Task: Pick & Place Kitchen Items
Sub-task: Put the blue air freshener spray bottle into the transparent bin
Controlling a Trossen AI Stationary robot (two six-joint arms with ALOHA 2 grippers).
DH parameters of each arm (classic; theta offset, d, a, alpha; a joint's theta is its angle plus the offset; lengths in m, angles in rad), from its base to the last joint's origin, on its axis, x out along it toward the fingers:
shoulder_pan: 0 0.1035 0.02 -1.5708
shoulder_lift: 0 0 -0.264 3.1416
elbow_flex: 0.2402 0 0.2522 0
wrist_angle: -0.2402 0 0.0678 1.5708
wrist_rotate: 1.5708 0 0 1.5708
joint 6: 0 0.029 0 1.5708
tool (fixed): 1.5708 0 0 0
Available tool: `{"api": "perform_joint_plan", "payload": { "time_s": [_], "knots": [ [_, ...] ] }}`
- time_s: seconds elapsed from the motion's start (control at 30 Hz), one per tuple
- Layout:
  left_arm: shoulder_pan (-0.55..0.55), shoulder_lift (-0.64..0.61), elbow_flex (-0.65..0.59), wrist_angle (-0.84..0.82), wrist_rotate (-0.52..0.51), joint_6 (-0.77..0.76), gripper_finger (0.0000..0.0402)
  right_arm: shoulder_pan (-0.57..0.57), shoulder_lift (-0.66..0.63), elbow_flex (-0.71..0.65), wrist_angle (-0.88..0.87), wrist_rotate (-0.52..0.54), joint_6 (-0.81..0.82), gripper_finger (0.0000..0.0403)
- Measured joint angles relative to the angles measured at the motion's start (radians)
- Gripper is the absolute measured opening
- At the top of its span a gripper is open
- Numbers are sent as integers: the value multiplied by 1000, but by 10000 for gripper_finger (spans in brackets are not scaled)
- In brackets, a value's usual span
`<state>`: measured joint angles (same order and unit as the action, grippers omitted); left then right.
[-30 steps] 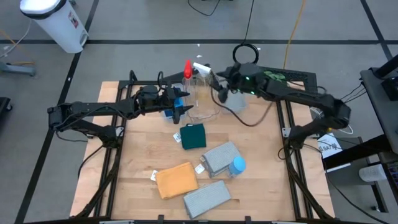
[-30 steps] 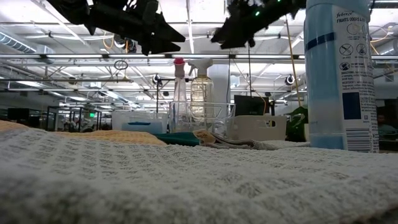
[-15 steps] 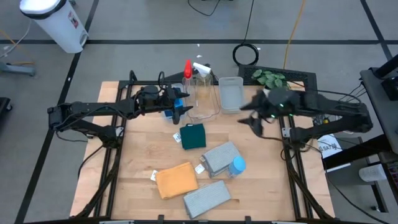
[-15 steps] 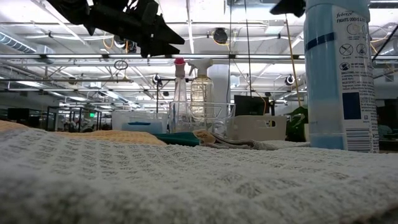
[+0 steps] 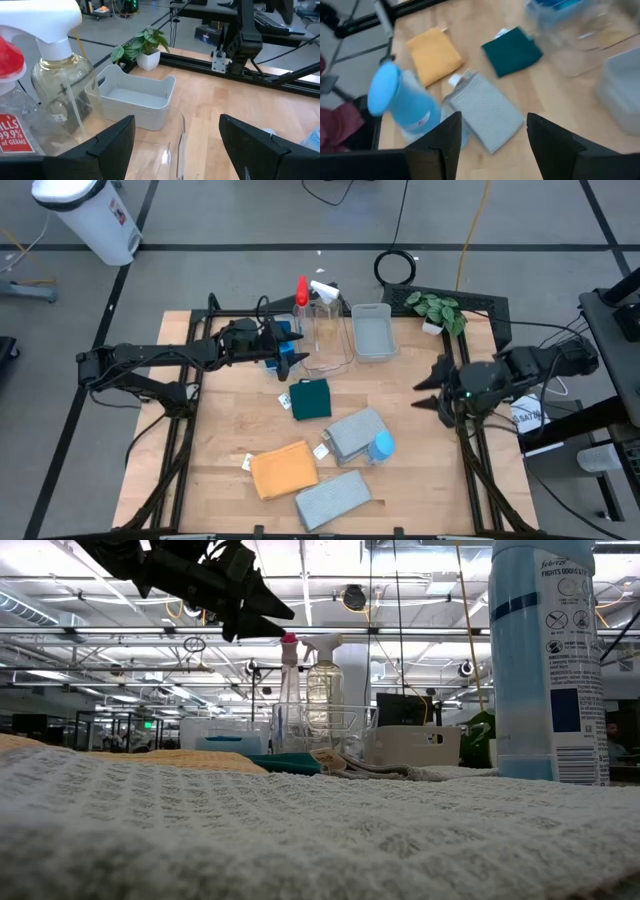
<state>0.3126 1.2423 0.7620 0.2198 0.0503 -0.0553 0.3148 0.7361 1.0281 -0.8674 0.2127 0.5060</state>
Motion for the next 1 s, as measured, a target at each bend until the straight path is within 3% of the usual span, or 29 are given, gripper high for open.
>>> {"api": "perform_joint_plan", "payload": {
  "time_s": [0.3, 0.5, 0.7, 1.0],
  "knots": [
    [0, 0, 0, -2, 0, -7, 287, 172, -124, -282, 203, -4, 36, 168],
    [0, 0, 0, -12, 0, -11, 287, 307, -250, -361, 230, 65, 89, 156],
    [0, 0, 0, -13, 0, -22, 287, 418, -365, -454, 423, 159, -109, 150],
    [0, 0, 0, -7, -1, -61, 287, 433, -393, -730, 873, 153, -299, 150]
  ]
}}
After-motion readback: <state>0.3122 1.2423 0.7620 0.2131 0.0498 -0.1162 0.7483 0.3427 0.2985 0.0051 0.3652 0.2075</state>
